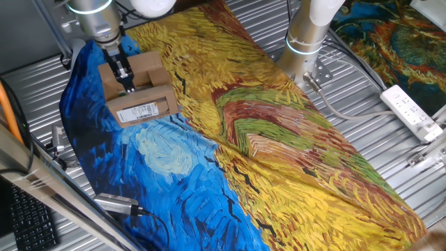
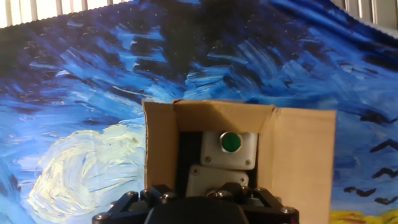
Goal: Open a box
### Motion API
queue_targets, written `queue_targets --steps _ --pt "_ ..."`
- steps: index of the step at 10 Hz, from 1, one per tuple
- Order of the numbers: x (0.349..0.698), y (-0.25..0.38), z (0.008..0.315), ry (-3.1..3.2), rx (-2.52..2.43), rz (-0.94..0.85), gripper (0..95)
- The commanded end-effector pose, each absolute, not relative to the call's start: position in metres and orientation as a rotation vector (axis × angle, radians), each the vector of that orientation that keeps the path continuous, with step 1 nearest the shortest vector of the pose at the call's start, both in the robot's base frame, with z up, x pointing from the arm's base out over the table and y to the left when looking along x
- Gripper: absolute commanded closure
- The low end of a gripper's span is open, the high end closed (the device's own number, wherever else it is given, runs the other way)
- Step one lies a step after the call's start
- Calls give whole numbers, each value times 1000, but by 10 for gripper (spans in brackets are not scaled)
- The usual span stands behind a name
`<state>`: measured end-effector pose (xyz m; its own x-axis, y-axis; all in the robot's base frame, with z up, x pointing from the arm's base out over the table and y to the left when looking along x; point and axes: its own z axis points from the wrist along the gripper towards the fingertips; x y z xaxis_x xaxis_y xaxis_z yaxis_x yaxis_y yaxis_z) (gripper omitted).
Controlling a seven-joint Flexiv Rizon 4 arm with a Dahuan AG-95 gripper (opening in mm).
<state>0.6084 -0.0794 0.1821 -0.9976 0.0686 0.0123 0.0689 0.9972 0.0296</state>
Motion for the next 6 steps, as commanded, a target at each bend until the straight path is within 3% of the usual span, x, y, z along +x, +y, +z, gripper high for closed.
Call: queue_targets --steps 1,6 --pt "605 -76 180 -3135 -120 -44 380" --pt "605 -59 174 -3147 -178 -36 380"
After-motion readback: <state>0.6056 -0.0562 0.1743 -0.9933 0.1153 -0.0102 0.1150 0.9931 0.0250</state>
